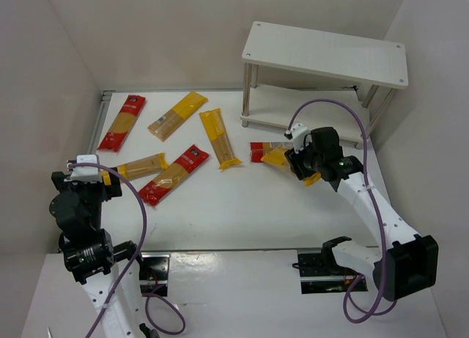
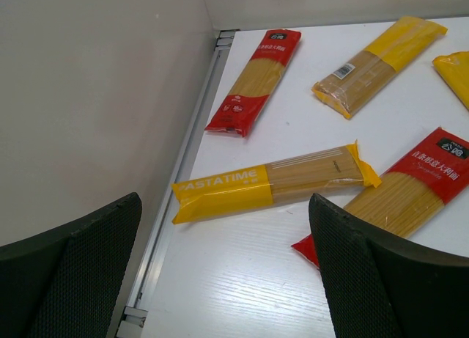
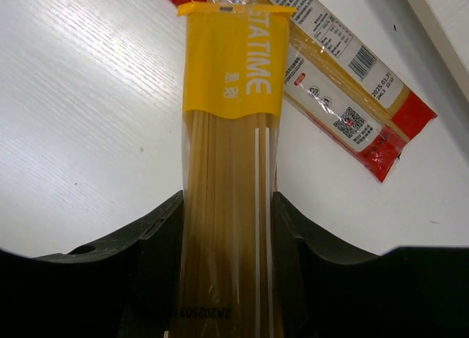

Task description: Place and organize the pasta boxes and bags onto the shelf

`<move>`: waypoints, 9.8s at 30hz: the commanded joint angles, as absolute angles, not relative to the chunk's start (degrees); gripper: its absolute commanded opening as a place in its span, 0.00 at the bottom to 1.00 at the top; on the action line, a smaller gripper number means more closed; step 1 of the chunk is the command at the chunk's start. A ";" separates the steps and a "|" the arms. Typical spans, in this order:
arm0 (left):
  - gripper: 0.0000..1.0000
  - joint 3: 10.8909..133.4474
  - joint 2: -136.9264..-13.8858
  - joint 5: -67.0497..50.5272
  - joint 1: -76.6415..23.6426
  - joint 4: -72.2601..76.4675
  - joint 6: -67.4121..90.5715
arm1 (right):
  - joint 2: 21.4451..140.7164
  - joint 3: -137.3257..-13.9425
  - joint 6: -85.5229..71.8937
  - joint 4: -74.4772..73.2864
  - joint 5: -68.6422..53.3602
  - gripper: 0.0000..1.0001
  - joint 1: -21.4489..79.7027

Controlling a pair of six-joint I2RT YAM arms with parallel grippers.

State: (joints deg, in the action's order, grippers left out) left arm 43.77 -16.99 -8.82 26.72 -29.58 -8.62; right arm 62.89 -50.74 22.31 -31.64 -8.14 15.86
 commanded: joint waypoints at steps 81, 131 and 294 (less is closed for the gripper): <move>1.00 43.77 -16.26 -9.14 27.16 -27.69 -7.38 | 78.33 -55.37 28.67 -30.23 -20.57 0.00 15.21; 1.00 43.77 -16.26 -9.75 27.16 -27.69 -7.38 | 94.21 -65.74 43.57 20.02 47.00 0.00 12.38; 1.00 44.82 -16.26 -13.71 27.16 -29.27 -9.49 | 48.96 -50.54 10.63 -29.80 -9.23 1.00 -2.81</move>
